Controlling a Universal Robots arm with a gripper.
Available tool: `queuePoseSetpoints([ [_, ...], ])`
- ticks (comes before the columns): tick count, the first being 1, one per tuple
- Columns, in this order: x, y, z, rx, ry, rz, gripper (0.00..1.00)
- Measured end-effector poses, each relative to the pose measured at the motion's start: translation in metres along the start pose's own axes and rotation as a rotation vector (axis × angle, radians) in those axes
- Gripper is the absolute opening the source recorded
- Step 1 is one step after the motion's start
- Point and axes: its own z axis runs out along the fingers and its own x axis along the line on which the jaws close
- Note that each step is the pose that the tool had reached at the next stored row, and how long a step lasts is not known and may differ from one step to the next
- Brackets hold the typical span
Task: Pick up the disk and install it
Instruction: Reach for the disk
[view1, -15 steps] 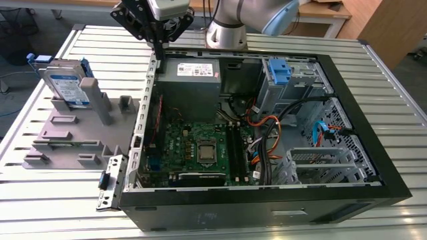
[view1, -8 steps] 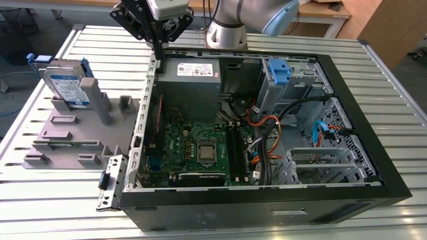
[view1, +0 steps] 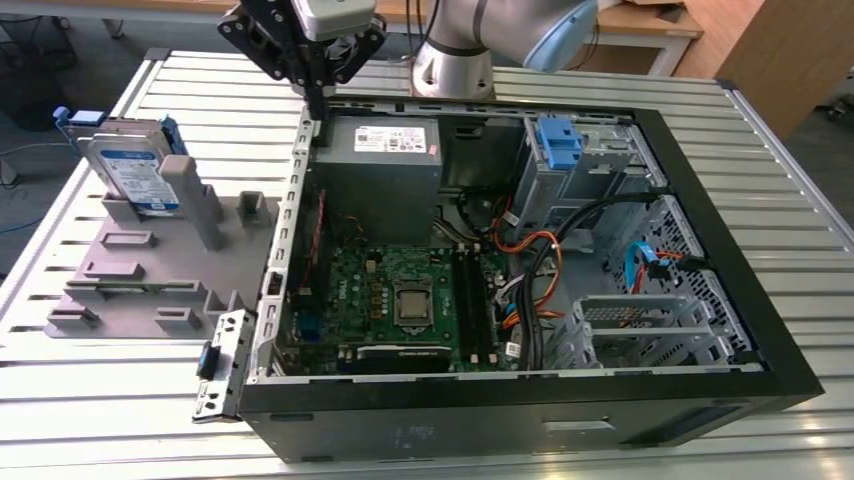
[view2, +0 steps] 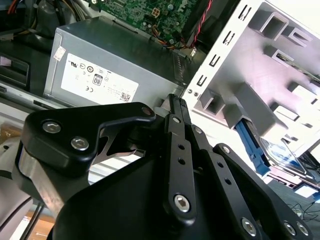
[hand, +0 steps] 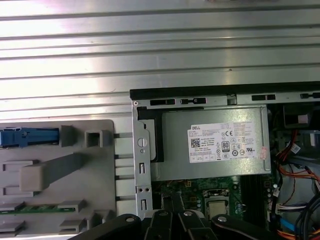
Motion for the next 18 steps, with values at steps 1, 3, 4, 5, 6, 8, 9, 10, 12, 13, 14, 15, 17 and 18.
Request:
queuePoseSetpoints([
  [1,0.0007,-0.0001,0.0000,0.0001,0.0001,0.000,0.11],
  [3,0.0028,-0.0001,0.0001,0.0001,0.0000,0.000,0.11],
  [4,0.0040,-0.0002,0.0001,0.0000,0.0000,0.000,0.11],
  [5,0.0053,-0.0003,0.0001,0.0001,0.0000,0.000,0.11],
  [6,0.0067,-0.0004,0.0001,0.0000,0.0000,0.000,0.11],
  [8,0.0088,-0.0005,0.0001,0.0000,0.0000,0.000,0.11],
  [9,0.0096,-0.0006,0.0001,0.0000,0.0000,0.000,0.11],
  [10,0.0103,-0.0006,0.0001,0.0000,0.0000,0.000,0.11],
  [12,0.0117,-0.0008,0.0000,0.0001,0.0001,0.000,0.11],
  [13,0.0128,-0.0008,0.0000,0.0001,0.0001,0.000,0.11],
  [14,0.0142,-0.0009,0.0000,0.0002,0.0001,0.000,0.11],
  [15,0.0158,-0.0010,0.0000,0.0001,0.0001,0.000,0.11],
  [17,0.0188,-0.0012,0.0000,0.0001,0.0001,0.000,0.11],
  [18,0.0201,-0.0013,0.0000,0.0001,0.0000,0.000,0.11],
])
